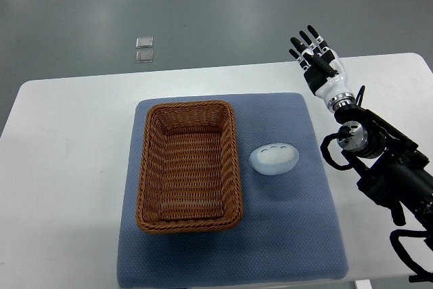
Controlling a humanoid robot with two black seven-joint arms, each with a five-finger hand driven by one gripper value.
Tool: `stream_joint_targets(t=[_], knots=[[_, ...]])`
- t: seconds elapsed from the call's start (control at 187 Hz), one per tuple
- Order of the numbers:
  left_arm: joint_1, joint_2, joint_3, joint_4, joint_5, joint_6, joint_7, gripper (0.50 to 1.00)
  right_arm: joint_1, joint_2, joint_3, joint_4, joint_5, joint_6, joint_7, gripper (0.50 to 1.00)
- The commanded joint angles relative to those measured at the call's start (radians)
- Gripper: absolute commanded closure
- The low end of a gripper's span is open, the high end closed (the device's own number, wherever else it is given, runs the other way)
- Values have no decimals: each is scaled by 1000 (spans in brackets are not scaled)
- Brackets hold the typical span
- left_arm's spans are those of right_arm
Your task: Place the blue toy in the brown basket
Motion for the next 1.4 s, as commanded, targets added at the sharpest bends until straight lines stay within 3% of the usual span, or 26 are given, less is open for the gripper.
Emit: stream_joint_targets(t=[0.0,1.036,1.394], knots=[[0,0,0,0,-1,0,0,500,0,0,0,0,0,0,0,595],[0,0,12,2,1,0,0,500,5,-2,-2,-2,-2,-20,0,595],[1,0,12,2,1,0,0,500,0,-47,-12,74,-3,-43,-3,595]])
